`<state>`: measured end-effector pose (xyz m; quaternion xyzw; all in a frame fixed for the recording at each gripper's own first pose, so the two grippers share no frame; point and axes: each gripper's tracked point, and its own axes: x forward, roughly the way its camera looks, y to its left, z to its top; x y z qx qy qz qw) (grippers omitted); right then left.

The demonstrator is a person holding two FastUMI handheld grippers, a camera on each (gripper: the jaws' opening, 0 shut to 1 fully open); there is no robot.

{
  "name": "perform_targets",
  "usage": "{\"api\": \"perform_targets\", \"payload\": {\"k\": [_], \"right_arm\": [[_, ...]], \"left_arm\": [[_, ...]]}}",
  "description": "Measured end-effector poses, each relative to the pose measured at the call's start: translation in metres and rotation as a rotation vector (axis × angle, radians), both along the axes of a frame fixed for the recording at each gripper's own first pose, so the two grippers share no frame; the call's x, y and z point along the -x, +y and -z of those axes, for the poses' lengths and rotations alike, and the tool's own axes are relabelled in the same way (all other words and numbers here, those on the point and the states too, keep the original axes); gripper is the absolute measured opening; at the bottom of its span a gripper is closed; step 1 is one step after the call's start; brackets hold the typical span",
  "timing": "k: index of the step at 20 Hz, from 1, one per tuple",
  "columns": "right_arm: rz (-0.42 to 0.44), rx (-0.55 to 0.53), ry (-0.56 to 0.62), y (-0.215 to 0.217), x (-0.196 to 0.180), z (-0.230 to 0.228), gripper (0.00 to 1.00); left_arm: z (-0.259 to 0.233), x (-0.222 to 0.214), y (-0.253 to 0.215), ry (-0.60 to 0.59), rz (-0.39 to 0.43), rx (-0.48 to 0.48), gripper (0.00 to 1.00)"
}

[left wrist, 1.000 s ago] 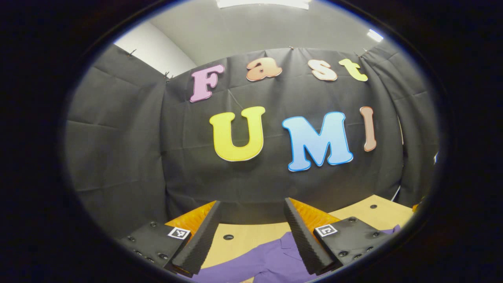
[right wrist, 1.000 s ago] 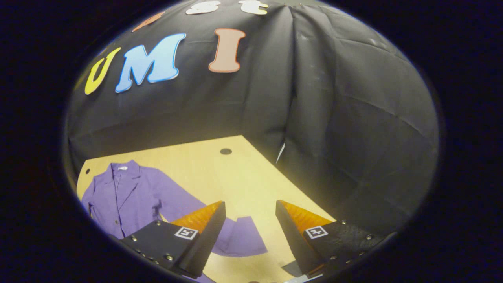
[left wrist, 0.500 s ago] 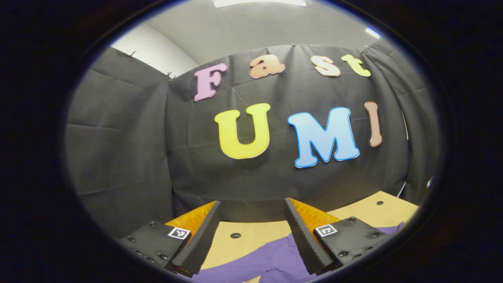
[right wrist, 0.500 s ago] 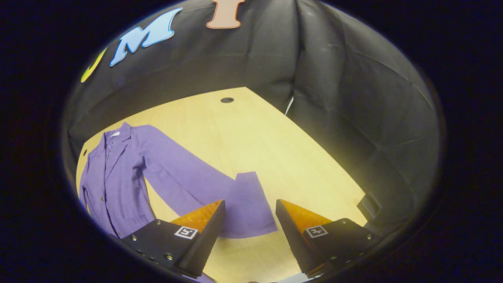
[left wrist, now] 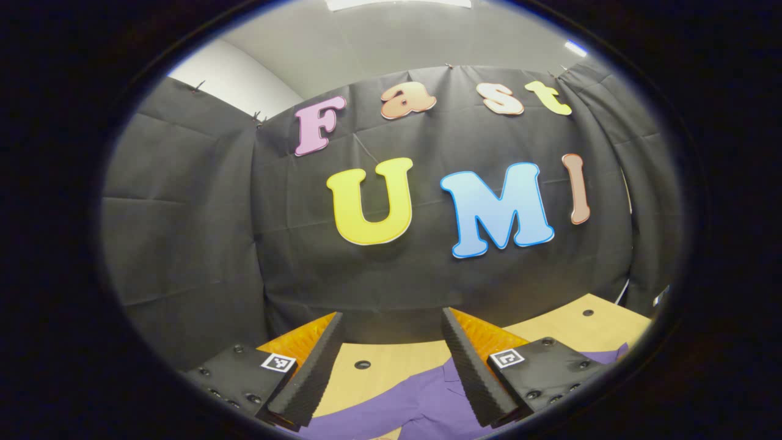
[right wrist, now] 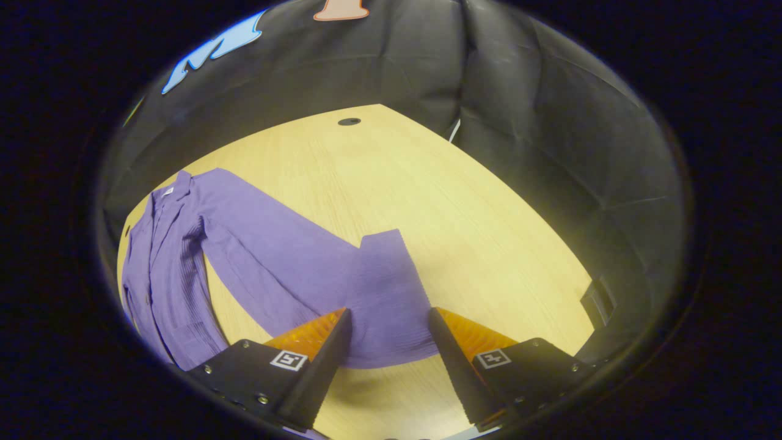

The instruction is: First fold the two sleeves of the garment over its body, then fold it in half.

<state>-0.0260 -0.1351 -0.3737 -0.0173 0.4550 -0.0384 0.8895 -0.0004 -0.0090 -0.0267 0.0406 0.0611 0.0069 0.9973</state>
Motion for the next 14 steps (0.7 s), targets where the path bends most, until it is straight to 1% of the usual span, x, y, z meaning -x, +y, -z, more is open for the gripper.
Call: {"api": "perform_targets", "payload": {"k": [2, 5, 6, 7, 8, 10, 11, 12, 13, 14], "right_arm": [[-0.010, -0.007, -0.002, 0.000, 0.004, 0.003, 0.87], [0.007, -0.037, -0.009, 0.002, 0.005, 0.005, 0.89], [0.006, -0.032, 0.003, 0.003, 0.004, 0.005, 0.82], [-0.006, -0.036, 0.004, 0.006, 0.003, 0.005, 0.82], [-0.013, -0.051, 0.006, 0.013, 0.002, 0.007, 0.69], [-0.007, -0.030, 0.014, 0.015, 0.001, 0.007, 0.43], [-0.014, -0.064, 0.008, 0.022, -0.001, 0.003, 0.43], [0.023, -0.063, 0.018, 0.022, 0.000, 0.006, 0.25], [0.043, -0.062, 0.032, 0.021, -0.001, 0.005, 0.07], [0.049, -0.059, 0.044, 0.022, -0.002, 0.006, 0.06]], "left_arm": [[-0.001, 0.000, -0.003, 0.000, 0.003, -0.003, 0.99], [0.000, -0.001, -0.011, 0.003, 0.012, 0.007, 1.00], [0.000, -0.001, -0.012, 0.004, 0.016, 0.011, 1.00], [0.000, 0.000, -0.015, 0.005, 0.020, 0.016, 1.00], [0.001, 0.000, -0.017, 0.006, 0.023, 0.019, 0.99], [0.000, 0.000, -0.017, 0.003, 0.021, 0.021, 0.99], [-0.001, 0.001, -0.015, 0.001, 0.016, 0.022, 0.99], [-0.001, 0.002, -0.013, 0.001, 0.015, 0.023, 0.99], [-0.001, 0.003, -0.011, 0.001, 0.010, 0.022, 0.99], [-0.001, 0.003, -0.007, 0.001, 0.004, 0.019, 1.00]]}}
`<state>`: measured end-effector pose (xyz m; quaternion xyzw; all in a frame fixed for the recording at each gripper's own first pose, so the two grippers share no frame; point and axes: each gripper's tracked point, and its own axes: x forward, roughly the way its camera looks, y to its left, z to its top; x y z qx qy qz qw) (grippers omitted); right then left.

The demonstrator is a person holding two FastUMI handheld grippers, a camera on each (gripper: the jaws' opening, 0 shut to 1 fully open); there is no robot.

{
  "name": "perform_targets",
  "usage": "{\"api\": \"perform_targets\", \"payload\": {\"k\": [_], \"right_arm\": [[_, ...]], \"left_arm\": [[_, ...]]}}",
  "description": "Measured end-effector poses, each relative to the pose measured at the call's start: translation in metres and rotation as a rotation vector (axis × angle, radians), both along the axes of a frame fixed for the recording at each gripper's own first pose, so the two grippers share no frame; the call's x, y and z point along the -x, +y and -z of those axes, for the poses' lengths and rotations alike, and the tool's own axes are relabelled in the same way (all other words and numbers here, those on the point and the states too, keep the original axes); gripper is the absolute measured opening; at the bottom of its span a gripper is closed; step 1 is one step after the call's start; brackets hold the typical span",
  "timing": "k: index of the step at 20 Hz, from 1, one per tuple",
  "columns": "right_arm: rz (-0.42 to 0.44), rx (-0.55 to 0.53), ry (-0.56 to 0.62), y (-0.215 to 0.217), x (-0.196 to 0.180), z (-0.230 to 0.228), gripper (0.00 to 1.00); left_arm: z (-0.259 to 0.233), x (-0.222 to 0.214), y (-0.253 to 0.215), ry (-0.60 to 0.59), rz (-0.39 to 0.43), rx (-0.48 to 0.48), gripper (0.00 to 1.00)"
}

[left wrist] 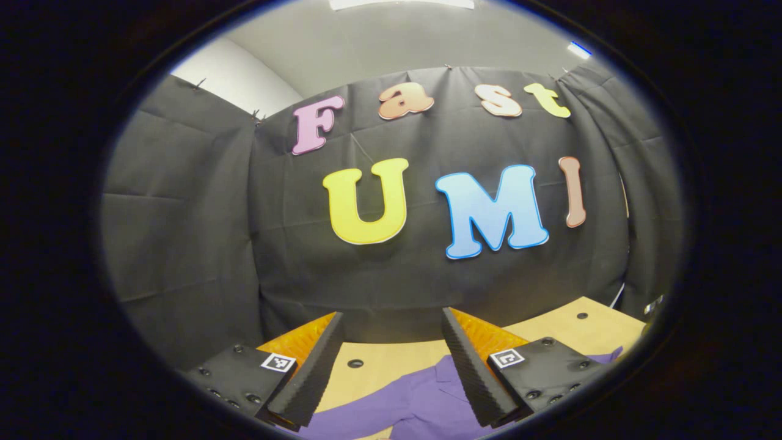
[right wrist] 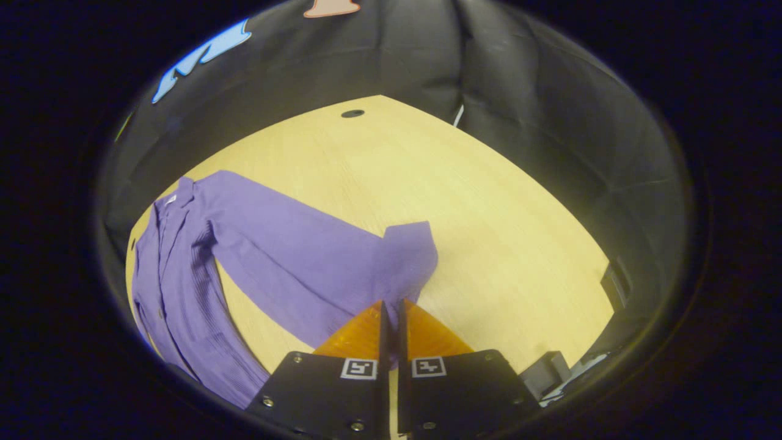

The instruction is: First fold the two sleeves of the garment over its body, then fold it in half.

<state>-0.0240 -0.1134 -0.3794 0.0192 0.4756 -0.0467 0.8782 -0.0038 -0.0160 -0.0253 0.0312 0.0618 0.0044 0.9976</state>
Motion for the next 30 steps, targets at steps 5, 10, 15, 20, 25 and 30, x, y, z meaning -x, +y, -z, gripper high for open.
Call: {"api": "perform_targets", "payload": {"k": [5, 10, 15, 20, 25, 30], "right_arm": [[-0.008, -0.082, -0.045, 0.022, -0.009, -0.027, 0.06], [-0.128, -0.143, -0.143, 0.078, -0.024, -0.074, 0.06], [-0.241, -0.260, -0.211, 0.162, -0.033, -0.116, 0.06], [-0.323, -0.379, -0.272, 0.242, -0.046, -0.157, 0.06], [-0.422, -0.450, -0.299, 0.326, -0.053, -0.178, 0.06], [-0.542, -0.489, -0.267, 0.414, -0.037, -0.177, 0.06]], "left_arm": [[0.001, 0.004, 0.017, -0.002, -0.029, 0.003, 0.99], [0.009, 0.004, 0.026, 0.007, -0.041, 0.036, 0.99], [0.009, 0.007, 0.040, 0.001, -0.054, 0.048, 1.00], [0.013, 0.013, 0.067, 0.004, -0.094, 0.050, 1.00], [0.019, 0.024, 0.101, 0.015, -0.145, 0.043, 1.00], [0.024, 0.035, 0.141, 0.028, -0.204, 0.021, 1.00]]}}
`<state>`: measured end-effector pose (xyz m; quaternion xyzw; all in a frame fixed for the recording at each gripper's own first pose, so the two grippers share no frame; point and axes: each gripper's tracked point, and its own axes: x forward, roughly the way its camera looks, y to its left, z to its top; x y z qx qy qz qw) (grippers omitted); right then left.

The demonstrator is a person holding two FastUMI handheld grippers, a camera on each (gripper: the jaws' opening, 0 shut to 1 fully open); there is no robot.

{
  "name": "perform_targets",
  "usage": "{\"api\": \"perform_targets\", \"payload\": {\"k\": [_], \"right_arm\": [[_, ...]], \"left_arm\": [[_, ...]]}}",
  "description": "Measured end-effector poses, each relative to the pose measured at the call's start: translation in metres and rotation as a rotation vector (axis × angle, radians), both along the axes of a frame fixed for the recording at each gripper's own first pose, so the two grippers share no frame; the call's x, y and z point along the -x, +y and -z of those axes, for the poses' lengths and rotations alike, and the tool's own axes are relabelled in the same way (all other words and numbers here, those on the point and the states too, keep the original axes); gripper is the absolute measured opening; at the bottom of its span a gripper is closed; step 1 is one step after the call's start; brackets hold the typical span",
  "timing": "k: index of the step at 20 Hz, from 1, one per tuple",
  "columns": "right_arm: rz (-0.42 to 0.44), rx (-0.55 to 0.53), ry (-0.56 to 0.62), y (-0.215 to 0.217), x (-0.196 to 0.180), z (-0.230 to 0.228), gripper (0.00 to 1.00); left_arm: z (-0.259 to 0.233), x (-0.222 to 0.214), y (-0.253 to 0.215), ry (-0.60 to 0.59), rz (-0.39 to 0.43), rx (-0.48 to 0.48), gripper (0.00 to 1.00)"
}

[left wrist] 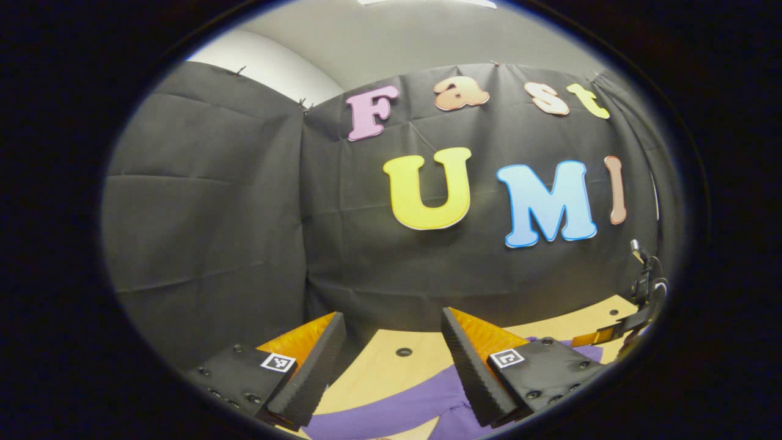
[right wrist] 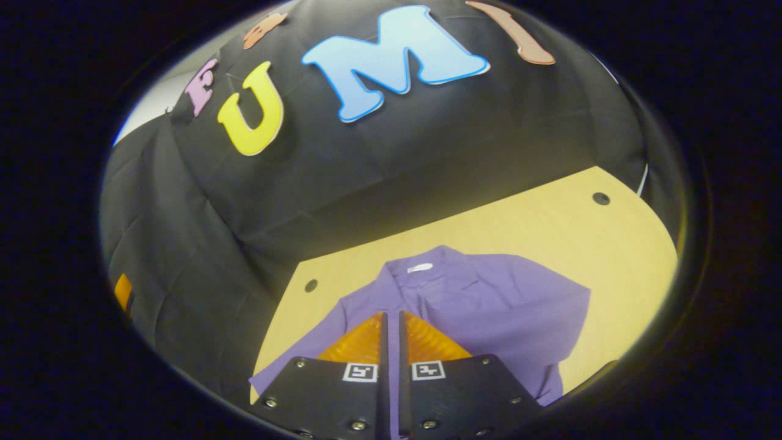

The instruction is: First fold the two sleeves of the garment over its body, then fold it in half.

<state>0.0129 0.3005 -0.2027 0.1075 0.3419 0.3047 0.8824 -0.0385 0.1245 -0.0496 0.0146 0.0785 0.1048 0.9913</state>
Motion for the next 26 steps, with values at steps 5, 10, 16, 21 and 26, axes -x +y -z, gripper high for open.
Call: {"api": "perform_targets", "payload": {"k": [5, 10, 16, 21, 26], "right_arm": [[-0.114, 0.022, 0.031, 0.063, 0.026, 0.020, 0.06], [-0.187, 0.065, 0.058, 0.093, 0.048, 0.041, 0.06], [-0.194, 0.081, 0.053, 0.100, 0.053, 0.043, 0.06], [-0.152, 0.124, -0.010, 0.089, 0.041, 0.034, 0.06], [-0.109, 0.122, -0.052, 0.065, 0.035, 0.017, 0.06]], "left_arm": [[0.011, 0.009, 0.041, 0.029, -0.061, -0.007, 1.00], [0.027, 0.017, 0.077, 0.059, -0.113, -0.016, 1.00], [0.052, 0.022, 0.101, 0.090, -0.138, 0.008, 1.00], [0.098, 0.029, 0.102, 0.141, -0.119, 0.029, 1.00], [0.172, 0.054, 0.104, 0.258, -0.130, 0.066, 1.00]]}}
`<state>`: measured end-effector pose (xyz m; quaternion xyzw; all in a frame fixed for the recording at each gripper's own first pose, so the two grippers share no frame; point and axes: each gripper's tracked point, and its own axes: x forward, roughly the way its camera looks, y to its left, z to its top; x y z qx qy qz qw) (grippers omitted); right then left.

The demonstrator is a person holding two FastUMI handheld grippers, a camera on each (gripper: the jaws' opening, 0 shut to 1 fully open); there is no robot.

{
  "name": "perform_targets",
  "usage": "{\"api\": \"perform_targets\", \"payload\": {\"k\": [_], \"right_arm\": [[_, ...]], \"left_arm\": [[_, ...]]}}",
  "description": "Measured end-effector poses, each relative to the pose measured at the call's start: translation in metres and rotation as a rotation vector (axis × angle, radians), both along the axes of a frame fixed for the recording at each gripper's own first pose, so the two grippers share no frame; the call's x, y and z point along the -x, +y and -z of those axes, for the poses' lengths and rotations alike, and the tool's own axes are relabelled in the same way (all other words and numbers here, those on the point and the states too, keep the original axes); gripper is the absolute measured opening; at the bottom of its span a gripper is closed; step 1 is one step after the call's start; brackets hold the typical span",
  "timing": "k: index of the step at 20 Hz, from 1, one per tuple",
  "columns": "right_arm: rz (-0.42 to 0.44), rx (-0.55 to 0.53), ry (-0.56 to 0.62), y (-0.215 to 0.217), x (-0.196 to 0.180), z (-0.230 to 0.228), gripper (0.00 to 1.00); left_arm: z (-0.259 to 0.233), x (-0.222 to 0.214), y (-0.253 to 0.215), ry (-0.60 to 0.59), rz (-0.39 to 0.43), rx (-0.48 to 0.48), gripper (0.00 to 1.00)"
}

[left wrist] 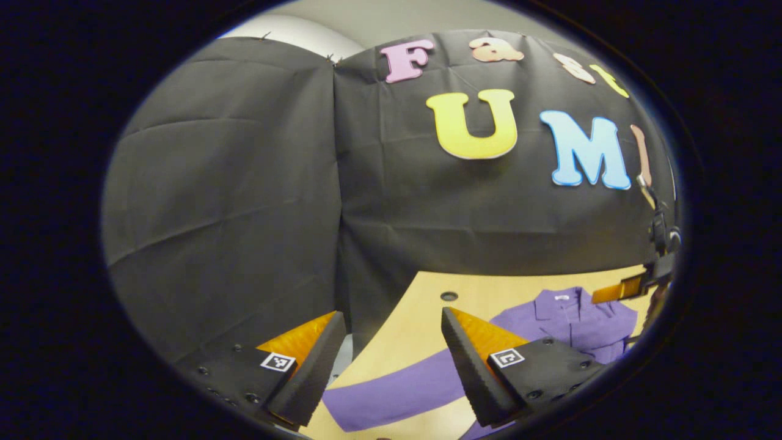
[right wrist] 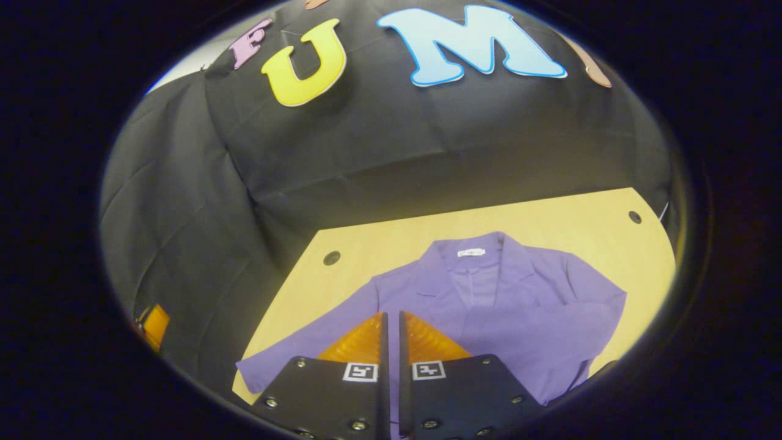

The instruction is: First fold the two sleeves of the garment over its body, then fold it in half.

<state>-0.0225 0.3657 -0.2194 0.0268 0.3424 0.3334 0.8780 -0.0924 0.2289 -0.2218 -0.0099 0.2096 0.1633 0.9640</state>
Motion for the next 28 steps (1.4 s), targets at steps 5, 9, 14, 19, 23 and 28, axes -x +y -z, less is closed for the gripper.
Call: {"api": "perform_targets", "payload": {"k": [5, 9, 14, 19, 23, 28], "right_arm": [[0.007, -0.008, -0.035, -0.011, -0.001, -0.015, 0.04], [0.000, -0.006, -0.055, -0.022, 0.003, -0.025, 0.19], [0.027, -0.008, -0.060, -0.041, 0.006, -0.033, 0.34], [0.061, 0.012, -0.070, -0.064, 0.009, -0.032, 0.41], [0.092, 0.035, -0.070, -0.085, 0.008, -0.031, 0.41], [0.145, 0.052, -0.072, -0.105, 0.006, -0.029, 0.41]], "left_arm": [[0.076, 0.036, 0.019, 0.122, -0.054, 0.041, 1.00], [0.132, 0.061, 0.036, 0.214, -0.108, 0.069, 1.00], [0.184, 0.082, 0.058, 0.307, -0.169, 0.128, 1.00], [0.232, 0.101, 0.060, 0.396, -0.207, 0.206, 1.00], [0.270, 0.108, 0.058, 0.466, -0.222, 0.239, 1.00], [0.284, 0.117, 0.057, 0.479, -0.255, 0.265, 1.00]]}}
